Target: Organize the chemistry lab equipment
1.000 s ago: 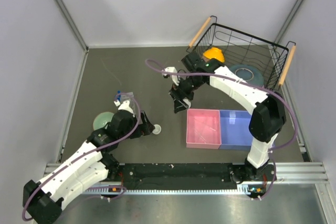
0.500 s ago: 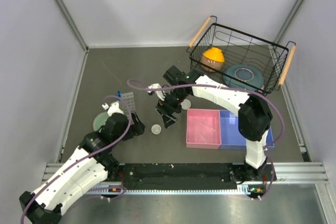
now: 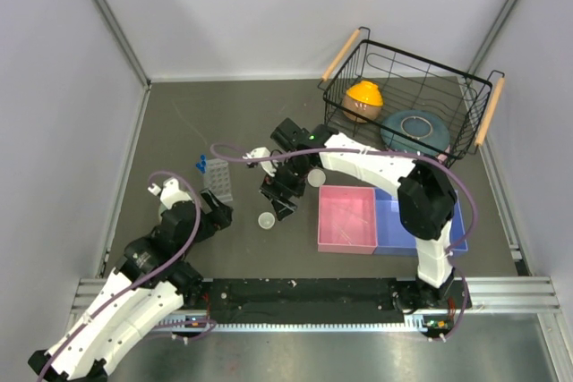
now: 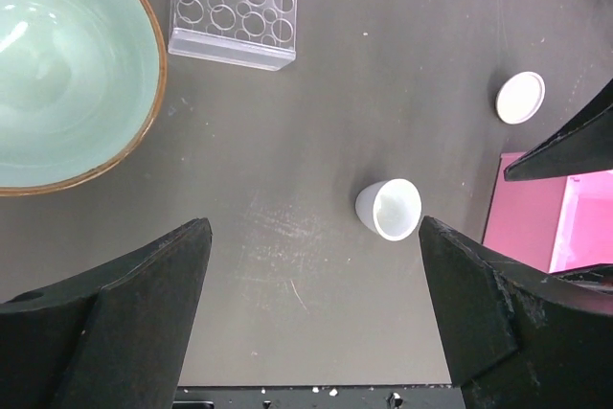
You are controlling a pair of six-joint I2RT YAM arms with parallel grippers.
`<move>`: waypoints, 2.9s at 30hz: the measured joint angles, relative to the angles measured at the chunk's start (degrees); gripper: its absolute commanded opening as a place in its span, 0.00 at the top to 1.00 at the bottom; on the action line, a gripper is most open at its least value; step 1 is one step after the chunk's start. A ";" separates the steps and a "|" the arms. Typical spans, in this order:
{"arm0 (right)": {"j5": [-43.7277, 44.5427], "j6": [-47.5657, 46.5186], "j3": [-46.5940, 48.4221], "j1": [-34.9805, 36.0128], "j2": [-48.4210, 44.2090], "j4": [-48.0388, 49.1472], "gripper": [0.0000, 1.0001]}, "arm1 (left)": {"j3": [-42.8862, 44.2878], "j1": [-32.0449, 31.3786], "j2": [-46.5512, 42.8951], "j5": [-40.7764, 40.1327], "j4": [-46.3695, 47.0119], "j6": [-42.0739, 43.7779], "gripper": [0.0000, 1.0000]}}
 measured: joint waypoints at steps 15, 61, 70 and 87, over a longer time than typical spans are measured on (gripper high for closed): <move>3.98 1.31 -2.64 3.37 0.17 2.03 0.20 | 0.11 0.00 -1.27 -1.95 -1.81 -0.87 0.06; 9.03 7.41 5.60 4.35 11.56 5.62 0.85 | 0.11 0.00 -2.99 -3.43 -3.37 -2.97 0.07; 11.37 7.28 6.12 4.96 12.94 5.33 1.00 | 0.11 0.00 -3.76 -3.43 -3.34 -2.97 0.07; 4.09 -9.18 -2.80 2.62 -9.03 -2.86 1.00 | 0.11 0.00 -4.87 -3.06 -3.19 -2.25 0.07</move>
